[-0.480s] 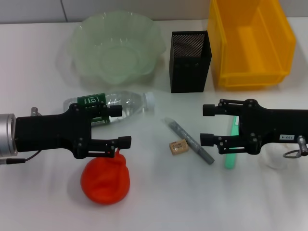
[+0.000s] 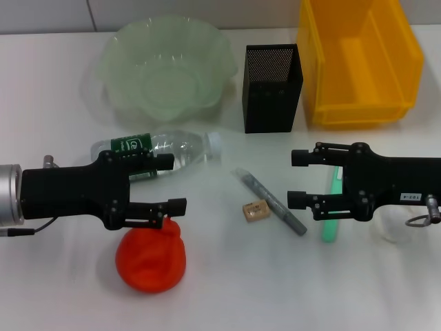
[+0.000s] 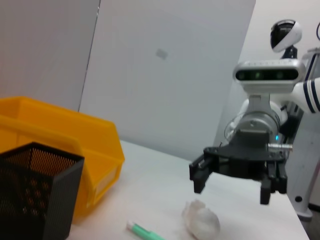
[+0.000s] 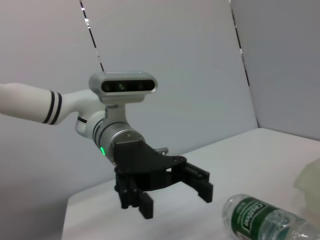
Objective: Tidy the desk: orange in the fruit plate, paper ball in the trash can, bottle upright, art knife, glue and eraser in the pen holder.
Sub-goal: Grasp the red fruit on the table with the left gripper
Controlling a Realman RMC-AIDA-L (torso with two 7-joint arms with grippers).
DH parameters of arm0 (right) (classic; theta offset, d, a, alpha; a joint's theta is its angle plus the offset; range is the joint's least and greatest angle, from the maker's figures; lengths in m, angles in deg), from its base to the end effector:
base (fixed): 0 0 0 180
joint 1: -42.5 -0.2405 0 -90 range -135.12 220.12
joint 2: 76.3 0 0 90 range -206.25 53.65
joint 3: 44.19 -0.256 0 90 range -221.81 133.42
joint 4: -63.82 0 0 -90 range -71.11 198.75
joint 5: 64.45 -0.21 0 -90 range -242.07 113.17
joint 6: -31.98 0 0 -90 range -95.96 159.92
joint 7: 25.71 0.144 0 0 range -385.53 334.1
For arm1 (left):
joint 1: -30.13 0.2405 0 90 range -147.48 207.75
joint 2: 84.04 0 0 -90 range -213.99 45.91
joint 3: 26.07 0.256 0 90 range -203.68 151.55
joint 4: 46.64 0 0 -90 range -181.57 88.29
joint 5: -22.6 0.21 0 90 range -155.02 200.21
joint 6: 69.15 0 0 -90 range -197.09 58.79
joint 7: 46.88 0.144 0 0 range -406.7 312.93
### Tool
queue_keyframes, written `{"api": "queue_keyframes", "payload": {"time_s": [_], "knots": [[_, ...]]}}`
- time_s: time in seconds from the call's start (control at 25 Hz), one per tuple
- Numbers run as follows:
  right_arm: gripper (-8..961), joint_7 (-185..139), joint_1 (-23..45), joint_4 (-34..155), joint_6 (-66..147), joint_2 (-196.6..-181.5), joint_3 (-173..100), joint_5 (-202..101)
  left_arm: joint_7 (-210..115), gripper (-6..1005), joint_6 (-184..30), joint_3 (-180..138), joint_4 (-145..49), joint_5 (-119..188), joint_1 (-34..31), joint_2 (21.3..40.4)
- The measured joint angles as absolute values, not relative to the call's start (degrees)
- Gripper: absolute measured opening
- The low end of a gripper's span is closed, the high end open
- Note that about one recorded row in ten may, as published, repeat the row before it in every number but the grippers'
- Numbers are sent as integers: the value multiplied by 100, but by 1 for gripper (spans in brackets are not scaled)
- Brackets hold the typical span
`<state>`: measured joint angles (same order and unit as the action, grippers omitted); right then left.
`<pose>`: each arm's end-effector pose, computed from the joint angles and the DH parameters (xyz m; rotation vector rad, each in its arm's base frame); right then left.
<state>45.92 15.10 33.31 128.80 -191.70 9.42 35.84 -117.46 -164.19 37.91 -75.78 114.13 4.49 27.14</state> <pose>0.2565 0.2958 -0.0078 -2.8748 0.4971 0.9099 -0.2697 0.2917 0.0028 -2.8921 -0.4906 -0.8601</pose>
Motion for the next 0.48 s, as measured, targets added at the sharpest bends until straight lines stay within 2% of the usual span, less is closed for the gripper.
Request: {"api": "queue_keyframes", "payload": {"time_s": [0.48], "knots": [[783, 4581, 1500, 3333, 12792, -19192, 942, 3583, -11884, 837, -16366, 3782, -7633, 11480, 417, 2681]]}}
